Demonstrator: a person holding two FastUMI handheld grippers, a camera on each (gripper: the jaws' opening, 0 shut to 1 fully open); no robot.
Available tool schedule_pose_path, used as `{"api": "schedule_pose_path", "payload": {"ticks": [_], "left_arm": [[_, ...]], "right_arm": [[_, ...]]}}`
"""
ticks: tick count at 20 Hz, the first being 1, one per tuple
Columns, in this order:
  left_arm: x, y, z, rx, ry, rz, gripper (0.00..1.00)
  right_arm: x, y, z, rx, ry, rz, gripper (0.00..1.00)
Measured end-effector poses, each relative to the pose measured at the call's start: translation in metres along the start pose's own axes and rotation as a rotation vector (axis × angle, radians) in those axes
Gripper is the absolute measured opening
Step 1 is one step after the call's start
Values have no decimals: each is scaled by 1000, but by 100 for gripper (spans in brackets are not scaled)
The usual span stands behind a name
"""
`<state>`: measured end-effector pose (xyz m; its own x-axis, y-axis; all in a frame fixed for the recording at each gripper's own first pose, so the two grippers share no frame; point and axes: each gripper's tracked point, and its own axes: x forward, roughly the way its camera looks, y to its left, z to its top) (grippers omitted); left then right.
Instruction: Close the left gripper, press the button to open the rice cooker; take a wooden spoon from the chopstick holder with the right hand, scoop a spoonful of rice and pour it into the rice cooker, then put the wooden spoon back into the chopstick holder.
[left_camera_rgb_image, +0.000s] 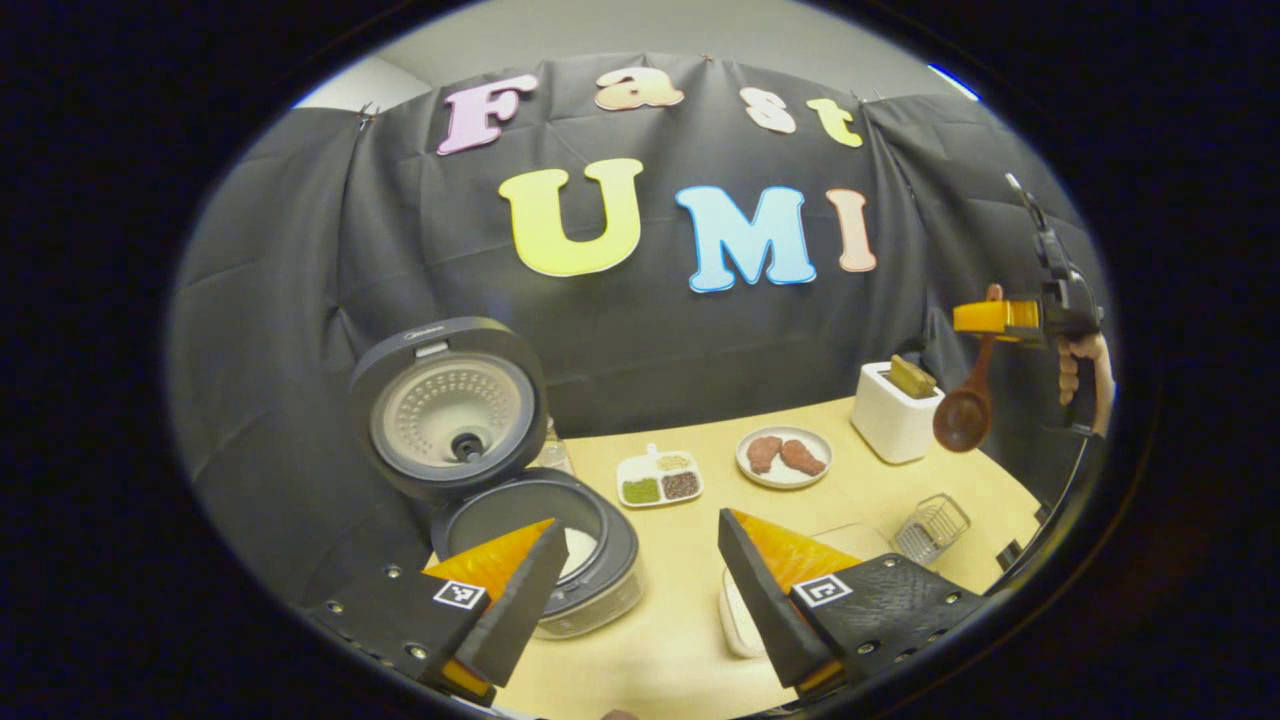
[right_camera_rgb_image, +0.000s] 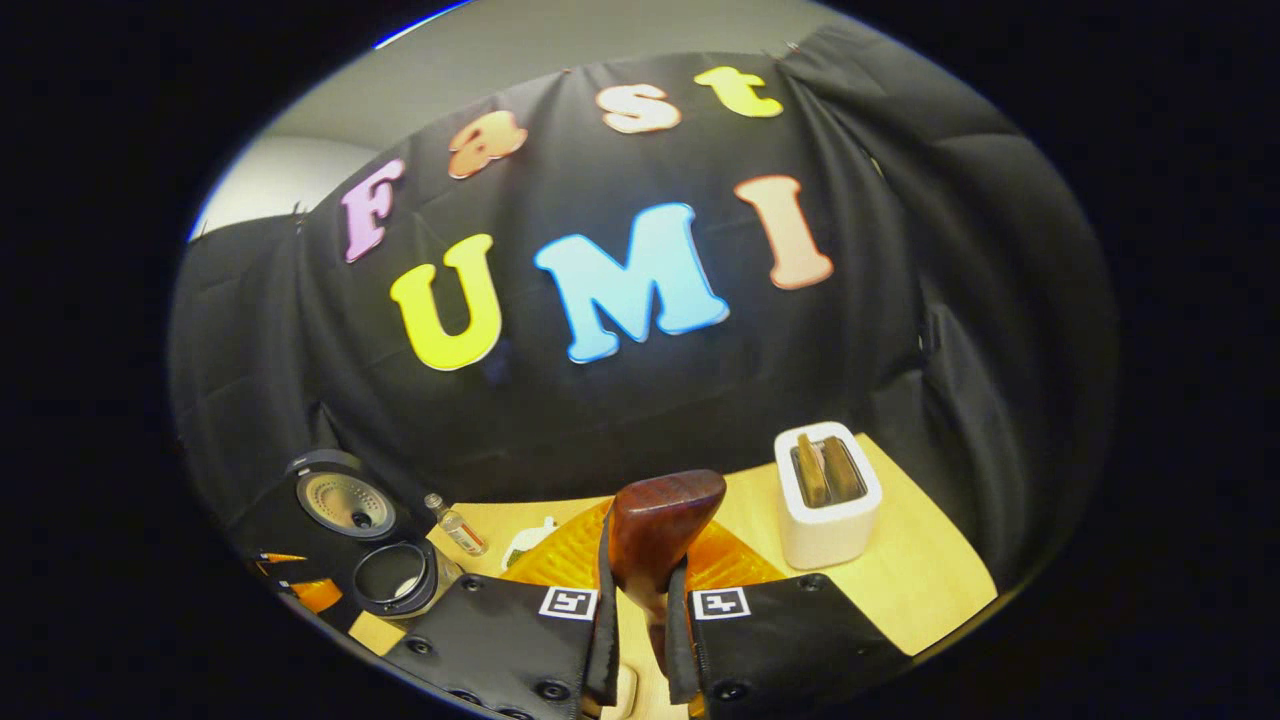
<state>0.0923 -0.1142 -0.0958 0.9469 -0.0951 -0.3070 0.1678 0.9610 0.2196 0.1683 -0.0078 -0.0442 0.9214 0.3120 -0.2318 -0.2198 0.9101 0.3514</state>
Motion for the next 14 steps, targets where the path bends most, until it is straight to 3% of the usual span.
{"api": "schedule_pose_path", "payload": {"ticks": [5,13,14], "left_arm": [[-8,-25,-1,-27,25,43,95],[-38,-21,-14,-61,57,143,95],[-42,-16,-15,-65,62,158,95]], "right_arm": [[2,-51,-52,126,106,-32,21],[17,-82,-123,219,229,-66,21],[20,-84,-129,234,240,-73,17]]}}
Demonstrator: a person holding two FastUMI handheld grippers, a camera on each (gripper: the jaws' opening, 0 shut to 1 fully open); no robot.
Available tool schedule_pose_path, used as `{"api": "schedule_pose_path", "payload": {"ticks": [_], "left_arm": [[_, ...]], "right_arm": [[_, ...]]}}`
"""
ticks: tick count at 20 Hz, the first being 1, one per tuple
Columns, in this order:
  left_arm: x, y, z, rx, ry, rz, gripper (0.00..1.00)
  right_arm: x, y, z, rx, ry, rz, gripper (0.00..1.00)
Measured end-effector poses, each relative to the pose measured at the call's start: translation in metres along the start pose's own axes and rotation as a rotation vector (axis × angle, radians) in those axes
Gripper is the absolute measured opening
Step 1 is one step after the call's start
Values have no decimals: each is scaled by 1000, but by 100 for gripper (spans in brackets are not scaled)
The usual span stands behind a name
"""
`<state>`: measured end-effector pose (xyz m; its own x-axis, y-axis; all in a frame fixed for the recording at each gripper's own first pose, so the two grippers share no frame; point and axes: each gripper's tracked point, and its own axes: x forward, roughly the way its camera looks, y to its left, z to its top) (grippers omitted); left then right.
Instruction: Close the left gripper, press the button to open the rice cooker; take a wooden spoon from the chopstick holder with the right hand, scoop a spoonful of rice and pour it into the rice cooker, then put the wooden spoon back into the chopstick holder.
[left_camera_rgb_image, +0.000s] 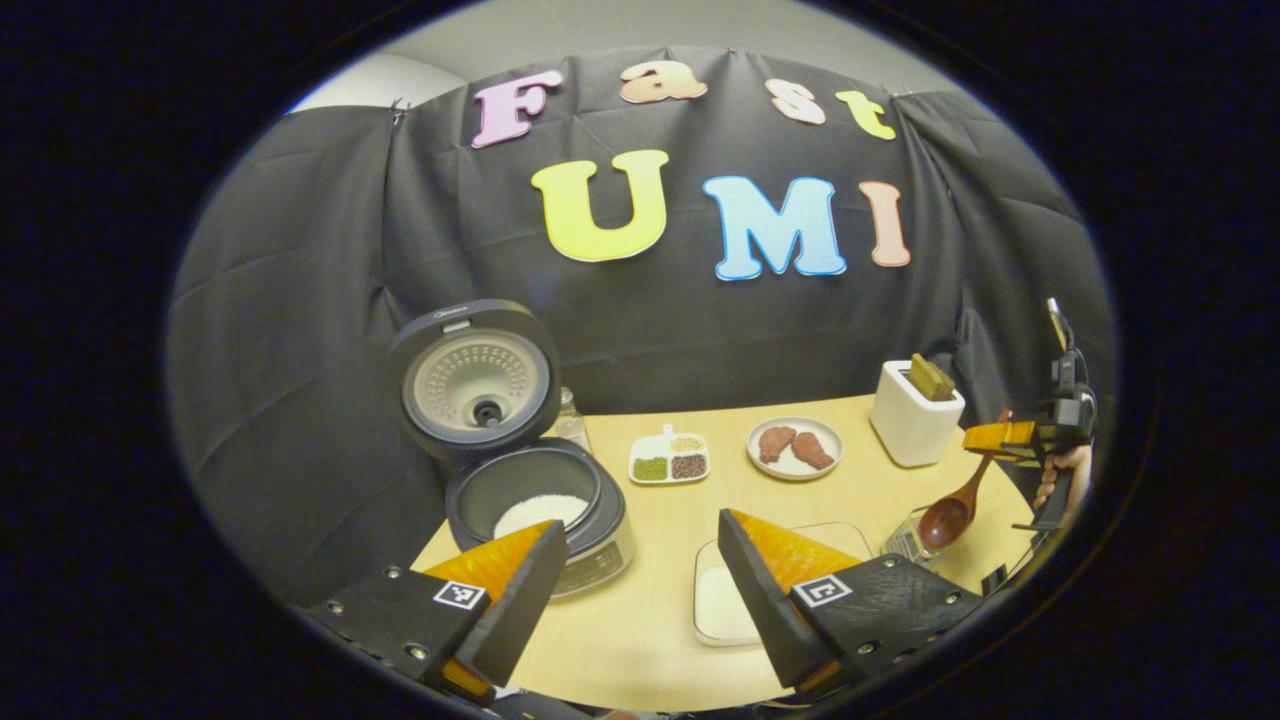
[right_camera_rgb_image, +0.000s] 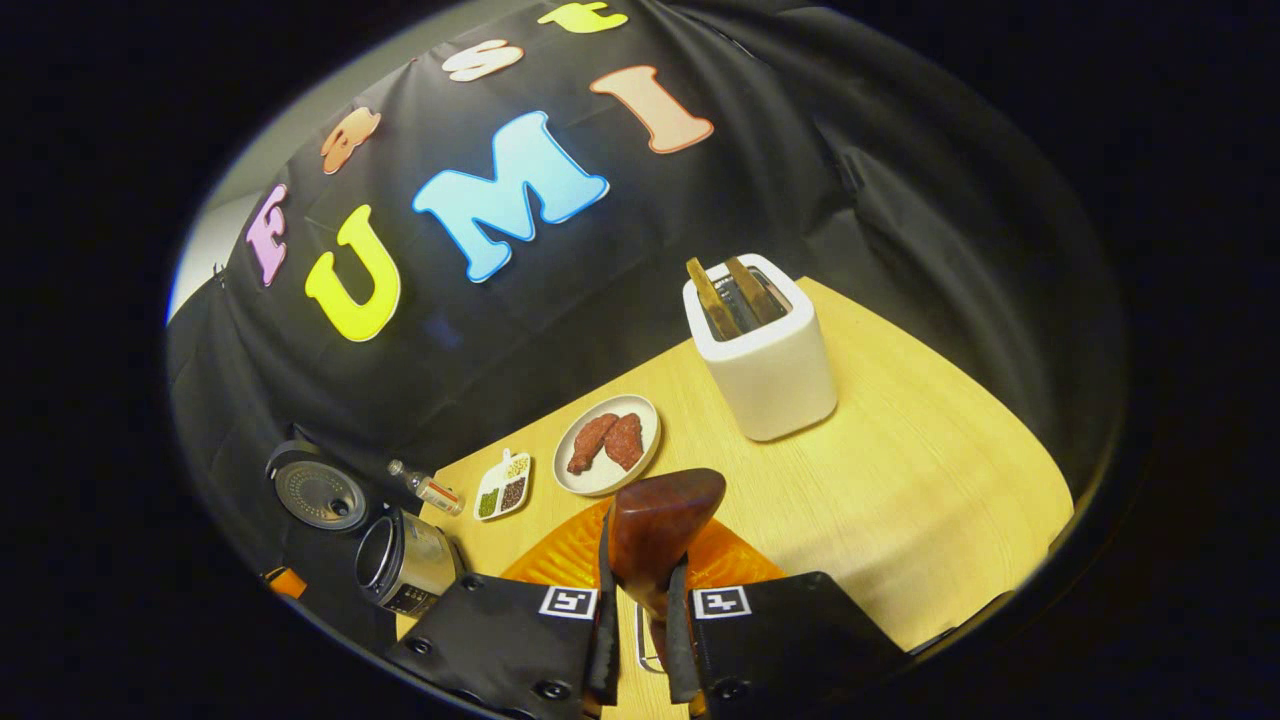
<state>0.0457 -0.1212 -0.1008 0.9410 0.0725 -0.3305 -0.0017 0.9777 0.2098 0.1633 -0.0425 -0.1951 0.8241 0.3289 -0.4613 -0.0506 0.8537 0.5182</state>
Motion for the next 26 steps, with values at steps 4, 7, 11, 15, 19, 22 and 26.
{"api": "schedule_pose_path", "payload": {"ticks": [4,7,11,15,19,22,26], "left_arm": [[-7,18,1,-51,-7,60,95],[-10,30,-2,-85,-3,91,95],[-14,48,-5,-125,0,135,95],[-7,69,3,-164,-24,187,95],[0,105,34,-170,-89,230,95],[4,133,66,-162,-145,253,95],[26,169,121,-138,-209,260,95]], "right_arm": [[21,-9,-14,43,33,-36,23],[24,-14,-29,55,66,-54,25],[21,-9,-31,55,41,-22,32],[7,-14,-23,12,-4,-46,98],[-22,-32,-18,-142,-63,-118,98],[-51,-34,-9,-217,-131,-155,98],[-82,-29,13,-281,-237,-215,98]]}}
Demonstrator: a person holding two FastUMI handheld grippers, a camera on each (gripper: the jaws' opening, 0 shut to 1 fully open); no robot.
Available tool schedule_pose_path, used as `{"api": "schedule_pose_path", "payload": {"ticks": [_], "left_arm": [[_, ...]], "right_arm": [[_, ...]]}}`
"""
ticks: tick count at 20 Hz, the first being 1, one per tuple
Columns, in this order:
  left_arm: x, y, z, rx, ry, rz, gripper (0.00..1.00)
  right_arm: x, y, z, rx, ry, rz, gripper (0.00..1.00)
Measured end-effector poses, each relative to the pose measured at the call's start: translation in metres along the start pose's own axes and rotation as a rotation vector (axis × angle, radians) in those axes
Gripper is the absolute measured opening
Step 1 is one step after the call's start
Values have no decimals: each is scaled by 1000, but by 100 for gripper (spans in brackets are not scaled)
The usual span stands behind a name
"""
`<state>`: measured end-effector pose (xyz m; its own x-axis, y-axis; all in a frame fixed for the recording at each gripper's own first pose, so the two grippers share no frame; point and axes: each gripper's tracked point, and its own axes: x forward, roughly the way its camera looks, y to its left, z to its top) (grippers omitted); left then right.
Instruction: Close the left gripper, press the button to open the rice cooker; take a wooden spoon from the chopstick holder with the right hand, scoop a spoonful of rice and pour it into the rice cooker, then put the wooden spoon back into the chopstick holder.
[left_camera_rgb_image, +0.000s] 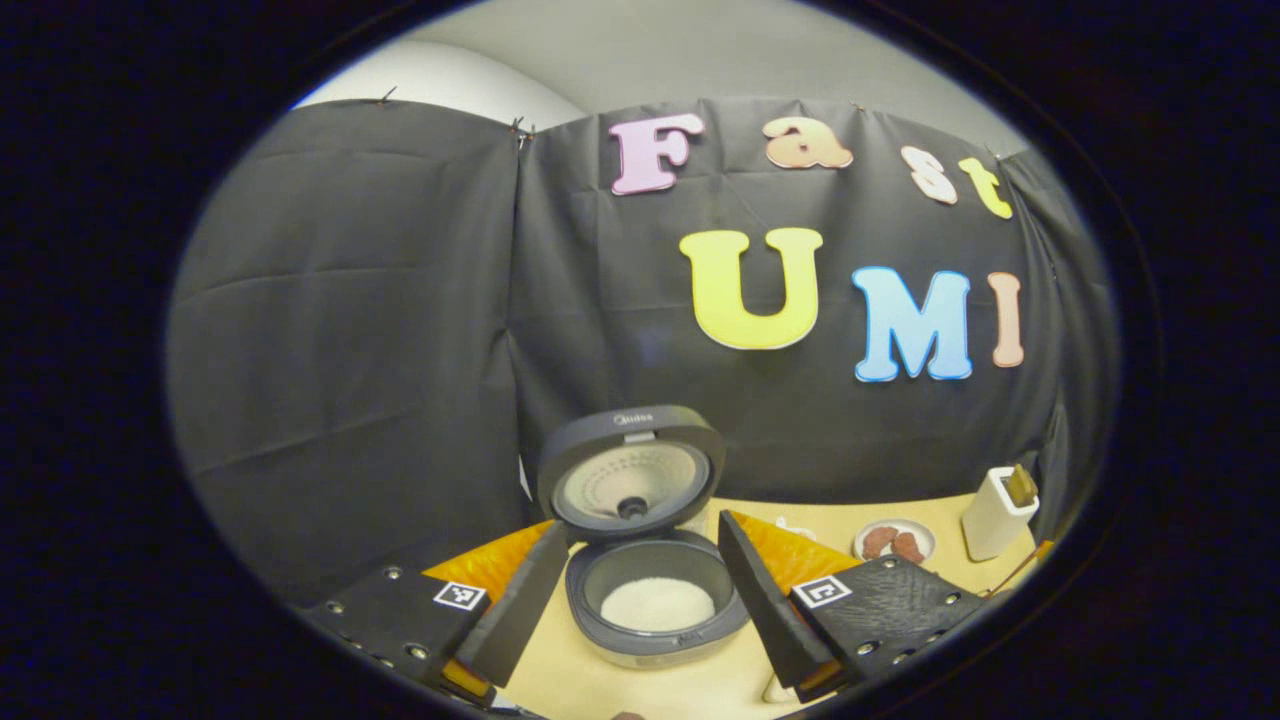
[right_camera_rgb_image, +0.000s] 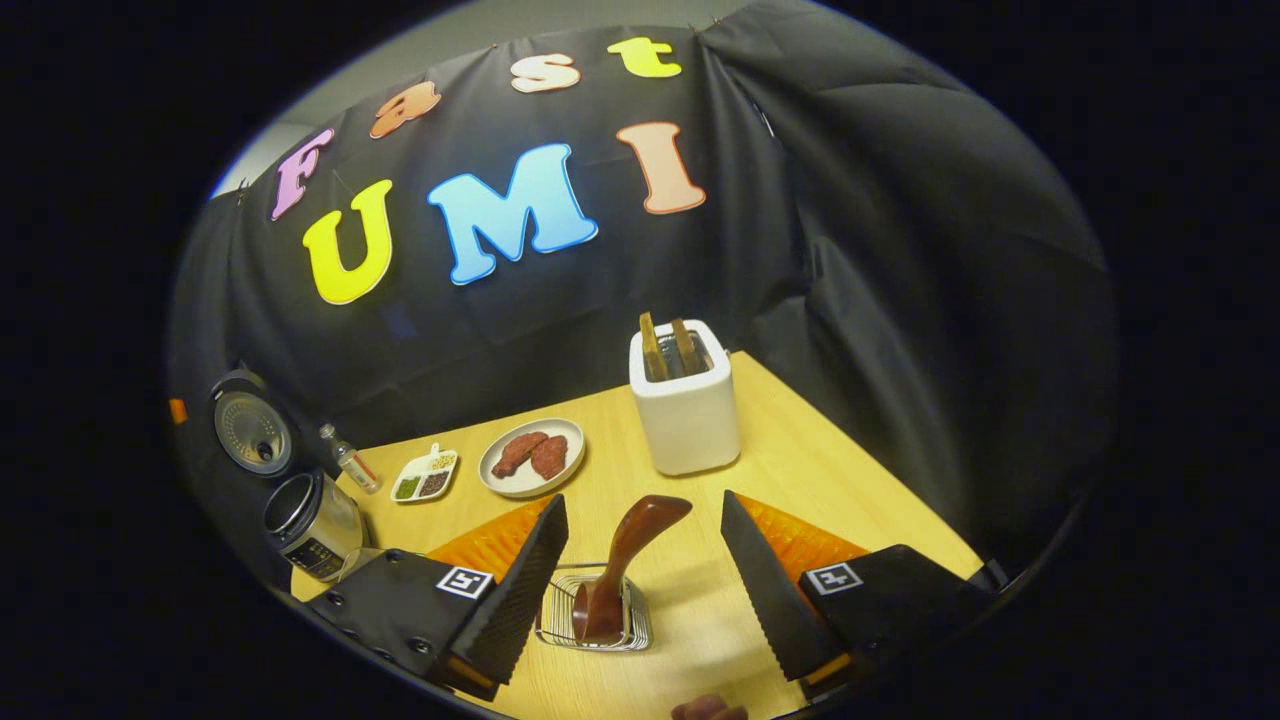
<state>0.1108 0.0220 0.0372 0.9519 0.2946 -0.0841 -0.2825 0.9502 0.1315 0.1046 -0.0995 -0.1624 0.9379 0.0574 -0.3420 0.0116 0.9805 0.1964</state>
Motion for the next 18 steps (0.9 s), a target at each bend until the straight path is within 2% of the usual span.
{"api": "schedule_pose_path", "payload": {"ticks": [3,6,9,11,13,18], "left_arm": [[38,11,41,-7,-42,-22,95],[83,23,63,15,-46,-25,94],[123,15,79,-15,-49,-92,96],[149,16,78,-32,-35,-111,95],[177,23,69,-26,-10,-82,94],[230,3,43,-53,27,-146,95]], "right_arm": [[-16,11,23,-70,-74,-34,98],[-32,23,44,-108,-127,-70,98],[-53,39,60,-91,-184,-102,98],[-69,46,70,-95,-227,-133,98],[-88,50,79,-107,-273,-173,98],[-126,49,69,-83,-292,-302,98]]}}
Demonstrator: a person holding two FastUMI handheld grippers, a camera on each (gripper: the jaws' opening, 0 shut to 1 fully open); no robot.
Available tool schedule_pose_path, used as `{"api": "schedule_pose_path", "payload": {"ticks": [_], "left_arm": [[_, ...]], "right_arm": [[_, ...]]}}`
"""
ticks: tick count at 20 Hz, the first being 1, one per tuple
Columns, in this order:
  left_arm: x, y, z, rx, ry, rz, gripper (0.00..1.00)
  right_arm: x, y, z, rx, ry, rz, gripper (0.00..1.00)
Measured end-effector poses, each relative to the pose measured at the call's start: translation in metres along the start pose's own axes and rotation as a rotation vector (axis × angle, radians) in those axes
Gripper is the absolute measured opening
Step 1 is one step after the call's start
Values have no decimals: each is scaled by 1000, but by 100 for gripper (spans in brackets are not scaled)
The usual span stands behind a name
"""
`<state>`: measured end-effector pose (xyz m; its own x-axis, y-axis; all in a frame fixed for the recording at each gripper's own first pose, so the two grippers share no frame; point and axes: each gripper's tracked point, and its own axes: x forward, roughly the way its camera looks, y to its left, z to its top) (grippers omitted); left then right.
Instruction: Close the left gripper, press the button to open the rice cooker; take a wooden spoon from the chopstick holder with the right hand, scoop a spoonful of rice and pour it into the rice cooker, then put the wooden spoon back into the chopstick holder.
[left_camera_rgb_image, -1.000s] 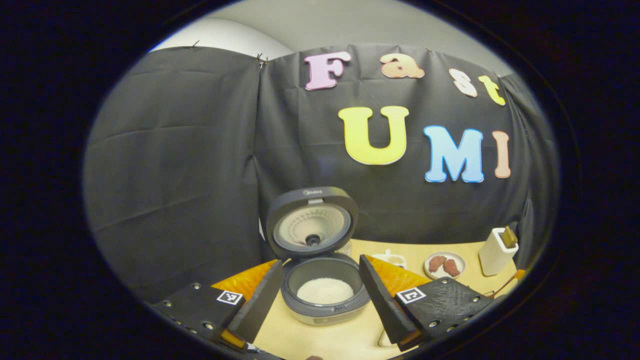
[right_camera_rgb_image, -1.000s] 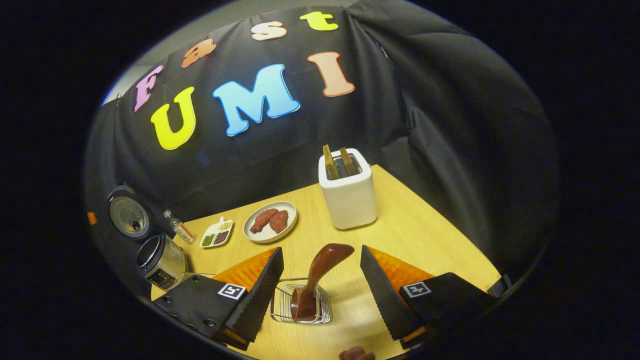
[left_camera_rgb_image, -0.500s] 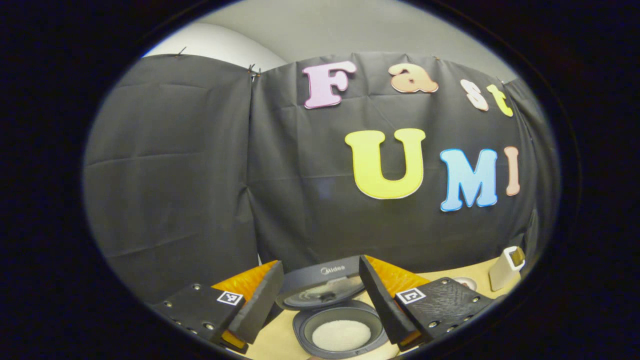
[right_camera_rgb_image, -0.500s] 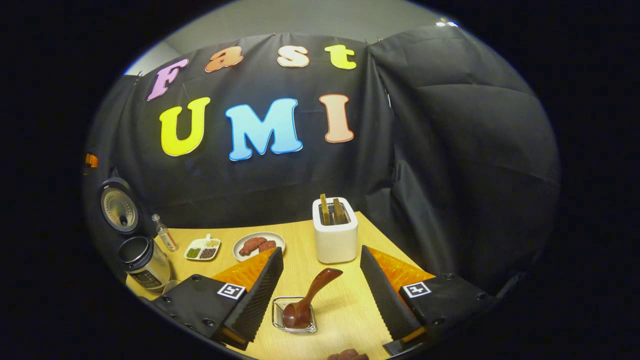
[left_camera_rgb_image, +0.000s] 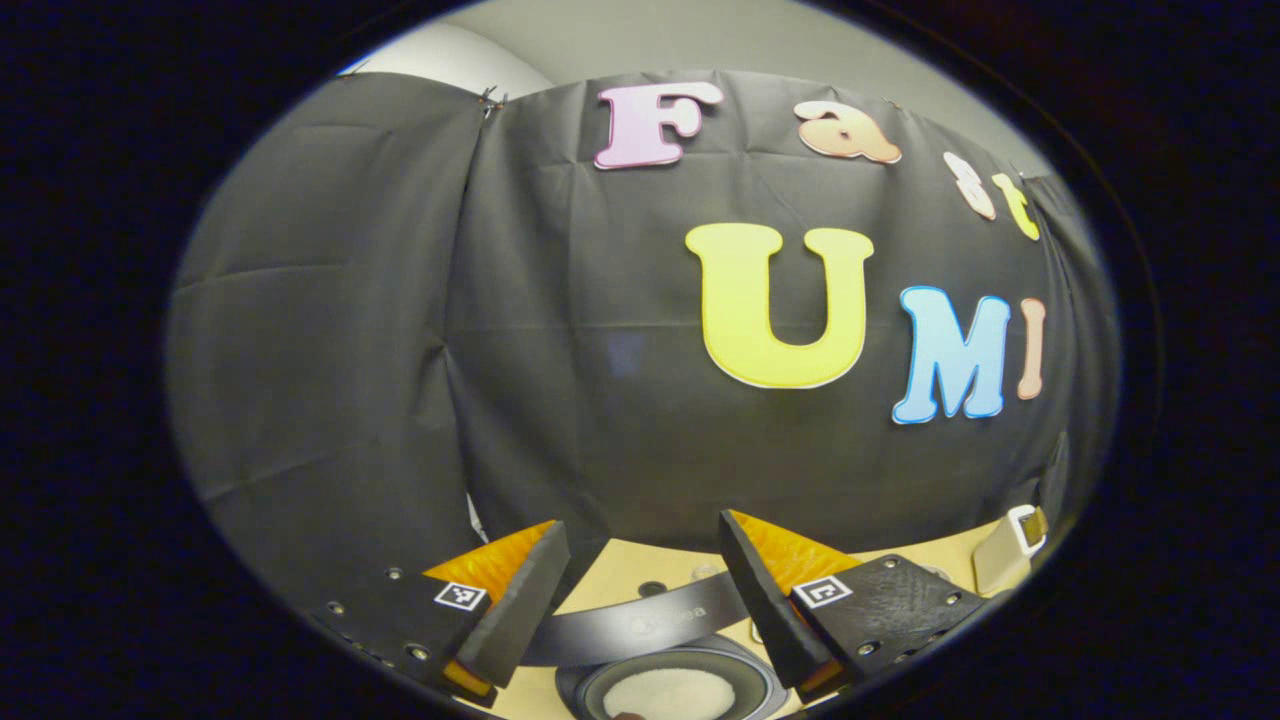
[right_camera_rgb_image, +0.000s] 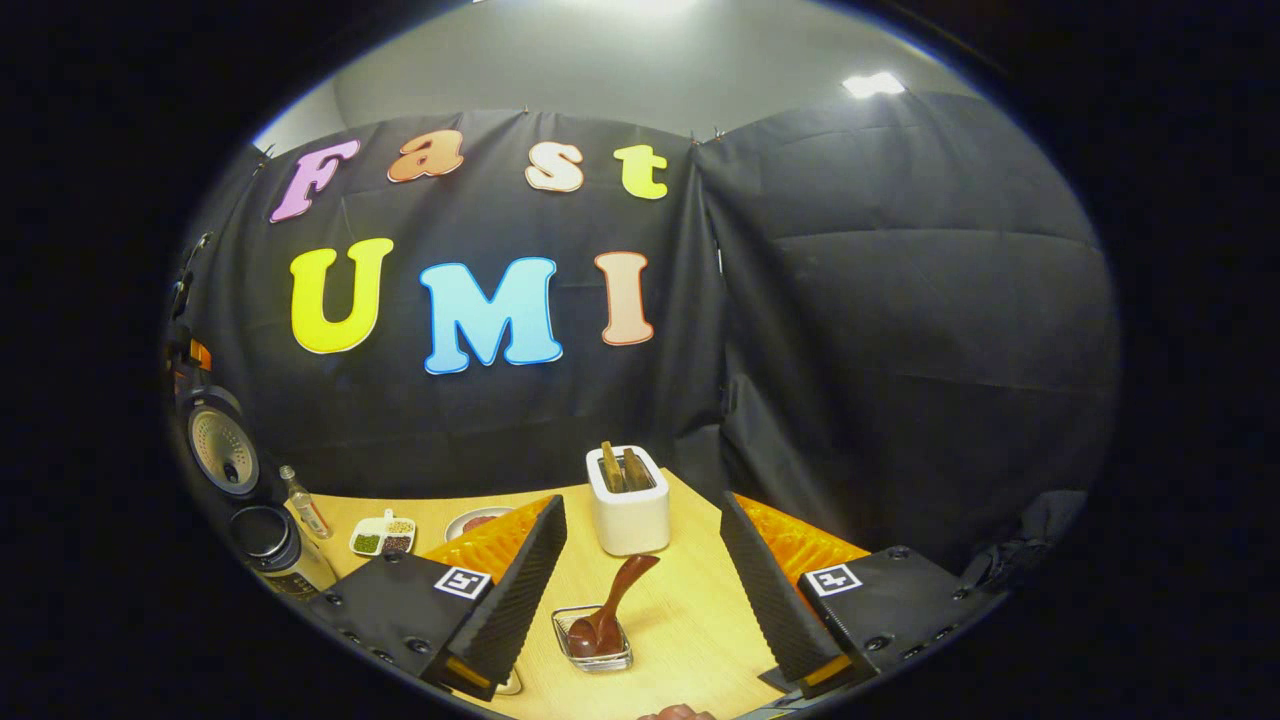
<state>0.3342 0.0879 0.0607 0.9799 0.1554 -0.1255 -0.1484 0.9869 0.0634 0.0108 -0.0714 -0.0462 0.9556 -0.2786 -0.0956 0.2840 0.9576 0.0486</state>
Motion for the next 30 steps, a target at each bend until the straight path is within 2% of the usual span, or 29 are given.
{"api": "schedule_pose_path", "payload": {"ticks": [2,4,6,8,9,10,16,17,22,26,30], "left_arm": [[16,-7,-11,-12,16,-21,95],[25,-11,-36,-15,90,-24,95],[23,-11,-23,-1,36,-25,99],[14,-14,-35,-3,53,-23,96],[12,-16,-38,-7,58,-30,99],[6,-19,-43,-13,80,-32,98],[-29,-37,-72,-54,172,-13,98],[-36,-40,-79,-61,189,-5,98],[-73,-58,-128,-98,272,16,98],[-95,-61,-178,-108,347,58,98],[-105,-66,-210,-53,381,64,97]], "right_arm": [[-14,-6,-3,-22,13,-37,98],[-25,-11,-4,-50,29,-73,98],[-33,-10,-1,-58,27,-83,98],[-33,-8,-3,-67,20,-76,98],[-30,-5,-6,-67,23,-67,98],[-26,-1,-9,-59,31,-49,92],[11,20,-25,-14,71,97,93],[16,19,-26,-7,73,111,98],[39,15,-44,42,123,181,98],[50,7,-53,13,146,223,98],[56,3,-56,4,158,254,98]]}}
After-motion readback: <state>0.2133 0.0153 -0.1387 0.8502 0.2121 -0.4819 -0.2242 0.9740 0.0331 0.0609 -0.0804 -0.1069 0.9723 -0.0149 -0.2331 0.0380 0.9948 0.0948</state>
